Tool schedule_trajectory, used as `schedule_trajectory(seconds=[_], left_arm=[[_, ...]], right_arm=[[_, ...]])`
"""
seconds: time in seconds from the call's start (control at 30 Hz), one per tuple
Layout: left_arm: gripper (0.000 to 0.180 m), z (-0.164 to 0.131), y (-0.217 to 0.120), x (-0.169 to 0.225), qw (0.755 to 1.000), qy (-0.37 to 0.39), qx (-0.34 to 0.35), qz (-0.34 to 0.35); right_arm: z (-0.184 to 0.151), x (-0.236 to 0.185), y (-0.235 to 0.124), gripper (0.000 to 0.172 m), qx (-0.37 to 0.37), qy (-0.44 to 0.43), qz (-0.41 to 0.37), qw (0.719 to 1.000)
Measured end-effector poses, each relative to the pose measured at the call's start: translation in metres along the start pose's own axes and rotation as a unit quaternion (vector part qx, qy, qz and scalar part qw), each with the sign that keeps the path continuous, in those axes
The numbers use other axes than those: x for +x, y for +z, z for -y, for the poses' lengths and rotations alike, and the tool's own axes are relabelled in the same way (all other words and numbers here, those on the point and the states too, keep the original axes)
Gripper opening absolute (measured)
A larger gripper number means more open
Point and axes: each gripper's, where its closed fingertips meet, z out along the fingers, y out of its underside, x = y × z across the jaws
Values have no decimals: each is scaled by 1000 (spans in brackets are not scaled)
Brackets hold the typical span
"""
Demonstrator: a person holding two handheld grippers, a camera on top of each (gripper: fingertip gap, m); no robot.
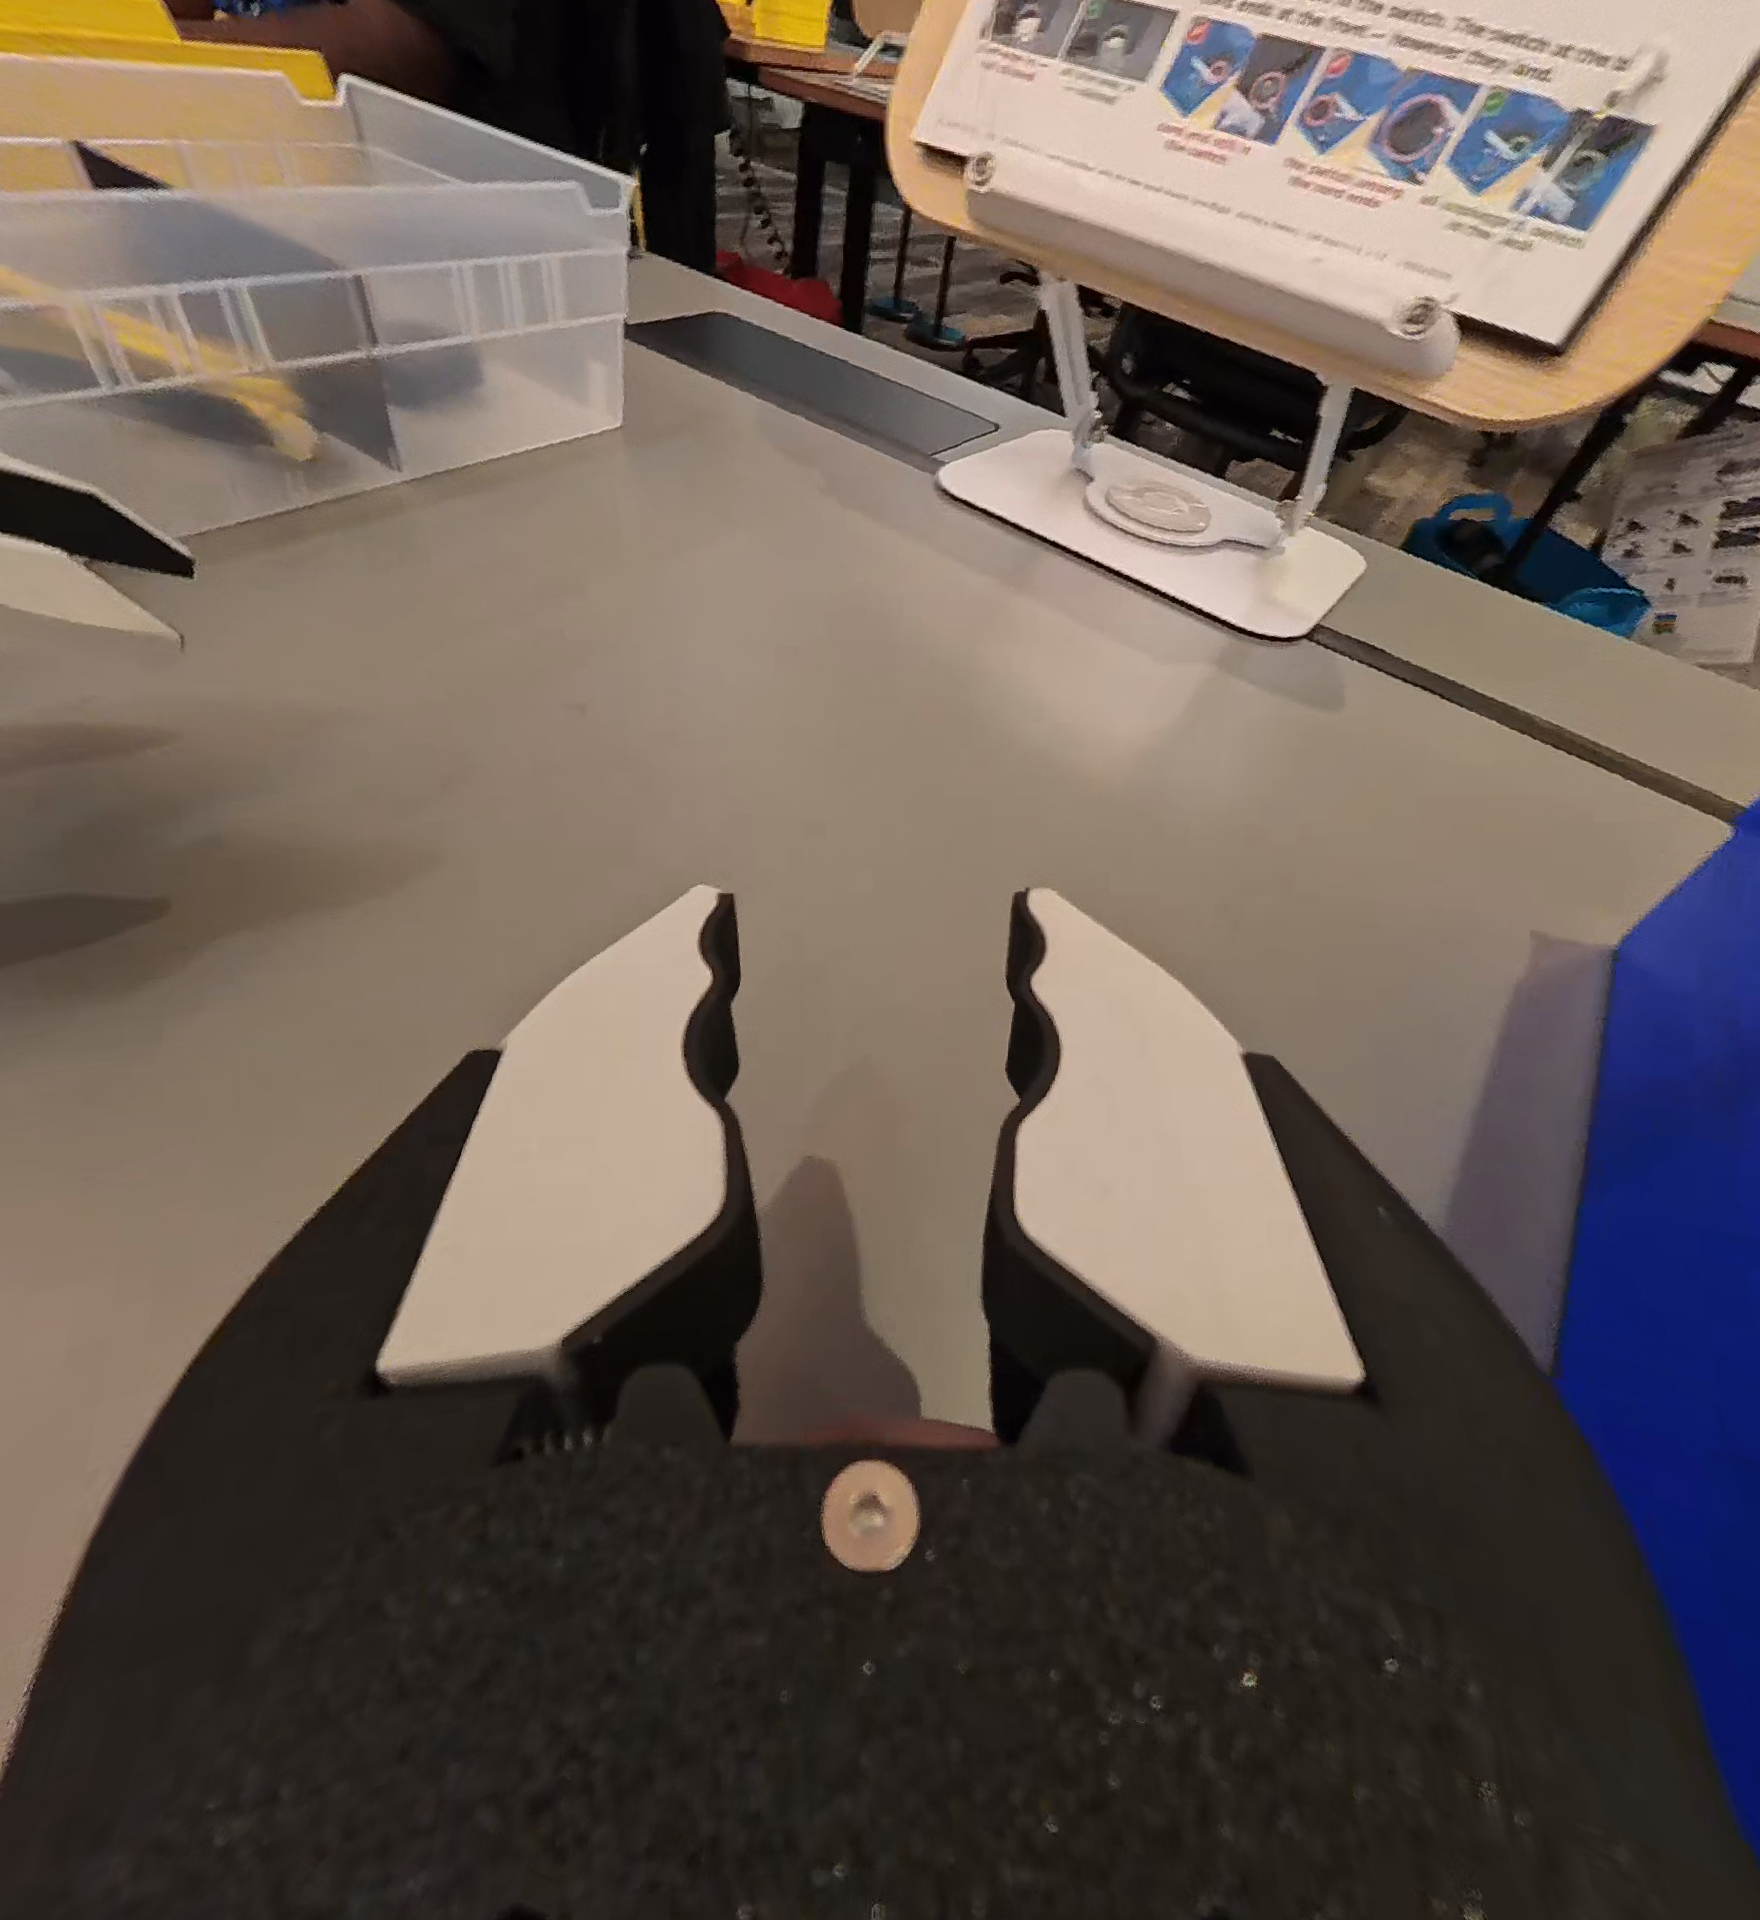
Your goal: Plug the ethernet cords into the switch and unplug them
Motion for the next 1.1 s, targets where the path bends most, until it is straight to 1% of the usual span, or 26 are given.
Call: schedule_trajectory(seconds=[0.1,0.2,0.3,0.37,0.4,0.43,0.47,0.5,0.53,0.6,0.63,0.7,0.73,0.77,0.83,0.9,0.97,1.03,1.1], left_arm=[[72,4,-3,2,1000,-1,12,-7],[72,5,-5,-2,999,28,16,7],[72,8,-8,-4,998,48,24,16],[69,10,-11,-4,999,37,22,13],[66,14,-15,-2,1000,20,15,3],[66,25,-21,1,1000,8,8,-11],[69,43,-28,-3,1000,11,4,-14],[69,63,-34,-15,1000,25,-10,1],[70,82,-40,-35,998,40,-37,27],[79,117,-49,-83,989,56,-114,78],[80,133,-50,-111,981,65,-147,105],[71,166,-42,-173,966,73,-183,170],[61,177,-33,-205,957,66,-200,202],[56,181,-21,-233,948,51,-224,221],[57,166,5,-278,924,15,-301,235],[57,137,29,-305,899,-26,-376,222],[63,110,48,-311,881,-81,-428,184],[77,97,62,-311,874,-119,-445,153],[77,89,67,-319,863,-113,-462,168]], right_arm=[[3,-5,7,48,-13,-13,21,1000],[10,-8,12,49,-4,-5,36,999],[8,-6,11,50,-7,-9,34,999],[5,-5,8,51,-9,-6,30,999],[4,-4,5,51,-7,-1,31,999],[4,-4,3,51,-6,4,33,999],[4,-4,2,51,-7,8,34,999],[5,-3,1,51,-6,12,32,999],[6,-2,1,51,-4,15,32,999],[7,-5,0,51,0,19,43,999],[6,-7,1,51,-2,16,47,999],[2,-9,2,51,-8,7,49,999],[1,-11,1,51,-10,6,51,999],[1,-13,1,51,-9,8,55,998],[4,-17,-1,51,-4,14,62,998],[4,-20,-2,51,-4,13,65,998],[3,-23,-2,51,-7,10,69,998],[2,-27,-2,51,-9,6,75,997],[1,-30,-2,50,-12,-1,77,997]])
